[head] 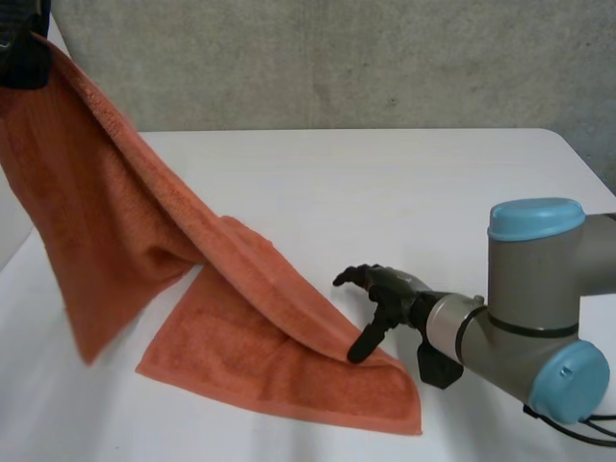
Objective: Fold the laundry
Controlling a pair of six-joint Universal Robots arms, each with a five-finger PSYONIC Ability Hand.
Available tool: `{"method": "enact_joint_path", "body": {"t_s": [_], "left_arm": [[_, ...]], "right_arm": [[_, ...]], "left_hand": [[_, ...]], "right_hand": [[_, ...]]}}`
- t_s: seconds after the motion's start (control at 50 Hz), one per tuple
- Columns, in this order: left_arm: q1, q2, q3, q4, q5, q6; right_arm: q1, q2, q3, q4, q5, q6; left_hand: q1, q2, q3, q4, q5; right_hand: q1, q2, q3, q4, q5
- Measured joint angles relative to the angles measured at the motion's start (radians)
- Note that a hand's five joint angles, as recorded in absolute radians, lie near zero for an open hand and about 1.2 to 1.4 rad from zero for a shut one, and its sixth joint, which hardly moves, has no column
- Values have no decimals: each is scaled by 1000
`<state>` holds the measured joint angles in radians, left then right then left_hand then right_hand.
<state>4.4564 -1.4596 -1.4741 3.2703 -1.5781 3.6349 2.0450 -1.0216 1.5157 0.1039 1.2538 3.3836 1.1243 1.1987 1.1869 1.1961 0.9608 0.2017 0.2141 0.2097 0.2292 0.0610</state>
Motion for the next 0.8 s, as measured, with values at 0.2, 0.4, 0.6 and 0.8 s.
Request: {"method": "enact_joint_path", "body": {"t_s": [0.2,0.4,0.6,0.8], "left_arm": [[-1,-27,7,0,-1,-1],[8,-36,19,0,-2,-2],[38,-48,37,0,-3,-4],[39,-50,37,0,-3,-12]], "right_arm": [[4,-13,71,-27,-3,-58],[16,6,76,-83,6,-62],[19,-13,134,-172,9,-108],[14,-49,168,-199,14,-195]], "left_hand": [[0,1,3,0,0],[0,1,3,0,0],[0,1,3,0,0],[0,1,3,0,0]], "right_hand": [[0,0,0,0,0],[49,81,86,66,58],[550,660,666,648,611],[758,957,967,957,914]]}}
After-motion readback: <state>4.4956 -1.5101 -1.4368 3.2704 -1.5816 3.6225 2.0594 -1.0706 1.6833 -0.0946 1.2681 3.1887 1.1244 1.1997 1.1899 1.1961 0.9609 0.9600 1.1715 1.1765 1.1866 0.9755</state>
